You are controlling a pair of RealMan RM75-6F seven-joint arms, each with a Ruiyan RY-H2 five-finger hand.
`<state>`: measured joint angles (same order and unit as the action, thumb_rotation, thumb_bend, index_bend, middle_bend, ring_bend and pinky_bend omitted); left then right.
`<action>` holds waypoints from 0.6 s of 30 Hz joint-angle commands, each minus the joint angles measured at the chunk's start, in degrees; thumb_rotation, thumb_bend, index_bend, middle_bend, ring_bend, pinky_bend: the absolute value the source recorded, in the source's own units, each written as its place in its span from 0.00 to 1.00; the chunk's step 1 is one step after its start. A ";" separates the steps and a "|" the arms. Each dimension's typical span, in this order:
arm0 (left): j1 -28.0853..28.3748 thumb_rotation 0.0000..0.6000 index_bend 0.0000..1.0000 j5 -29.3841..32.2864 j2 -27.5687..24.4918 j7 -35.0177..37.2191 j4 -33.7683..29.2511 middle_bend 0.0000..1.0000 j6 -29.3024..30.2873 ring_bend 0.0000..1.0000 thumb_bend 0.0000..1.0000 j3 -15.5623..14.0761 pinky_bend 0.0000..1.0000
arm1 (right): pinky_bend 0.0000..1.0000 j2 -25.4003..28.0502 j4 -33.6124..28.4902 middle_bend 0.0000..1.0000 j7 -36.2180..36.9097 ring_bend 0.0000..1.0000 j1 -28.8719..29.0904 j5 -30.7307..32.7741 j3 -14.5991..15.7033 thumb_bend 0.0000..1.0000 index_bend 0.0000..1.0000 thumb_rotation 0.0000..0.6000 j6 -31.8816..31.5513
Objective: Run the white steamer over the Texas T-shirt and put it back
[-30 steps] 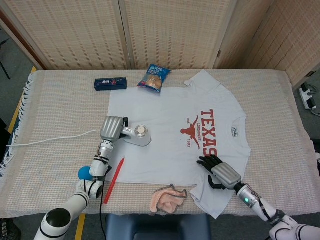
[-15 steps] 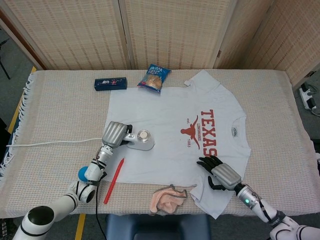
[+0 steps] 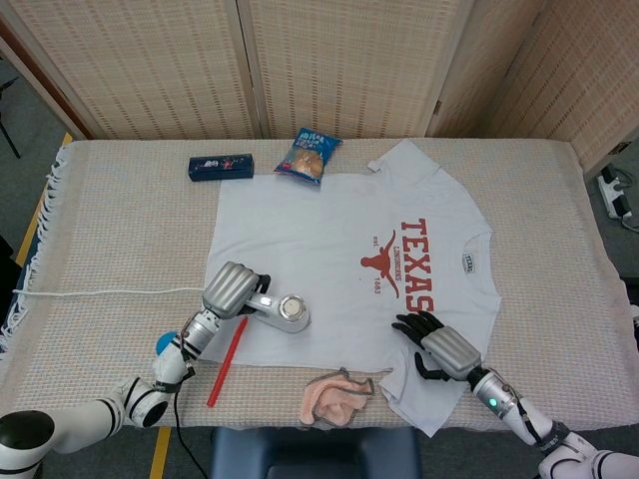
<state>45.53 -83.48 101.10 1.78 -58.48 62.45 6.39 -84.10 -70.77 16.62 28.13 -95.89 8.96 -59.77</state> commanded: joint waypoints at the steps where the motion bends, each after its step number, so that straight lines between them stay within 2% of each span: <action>1: 0.66 1.00 0.91 2.30 1.44 -0.19 1.51 0.93 -0.41 0.76 0.40 3.17 0.72 | 0.00 -0.02 -0.05 0.00 -0.03 0.00 0.00 -0.02 0.01 0.80 0.00 0.60 -0.02; 11: 6.49 1.00 0.91 11.69 10.03 0.38 18.59 0.93 -7.68 0.76 0.40 11.96 0.72 | 0.00 0.35 -0.55 0.00 -0.47 0.00 -0.25 0.41 -0.05 0.80 0.00 0.60 -0.07; 15: 7.88 1.00 0.91 14.98 12.84 0.06 24.71 0.93 -10.63 0.76 0.40 14.05 0.72 | 0.00 0.34 -0.60 0.00 -0.58 0.00 -0.32 0.63 -0.06 0.80 0.00 0.61 0.13; 18: 8.09 1.00 0.91 16.05 14.10 -0.39 28.09 0.93 -12.34 0.76 0.40 14.15 0.72 | 0.00 0.32 -0.57 0.00 -0.57 0.00 -0.38 0.71 -0.05 0.80 0.00 0.61 0.19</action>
<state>52.89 -68.85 113.67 1.72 -32.70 51.82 19.76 -83.78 -71.33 16.06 27.75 -95.18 8.91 -59.57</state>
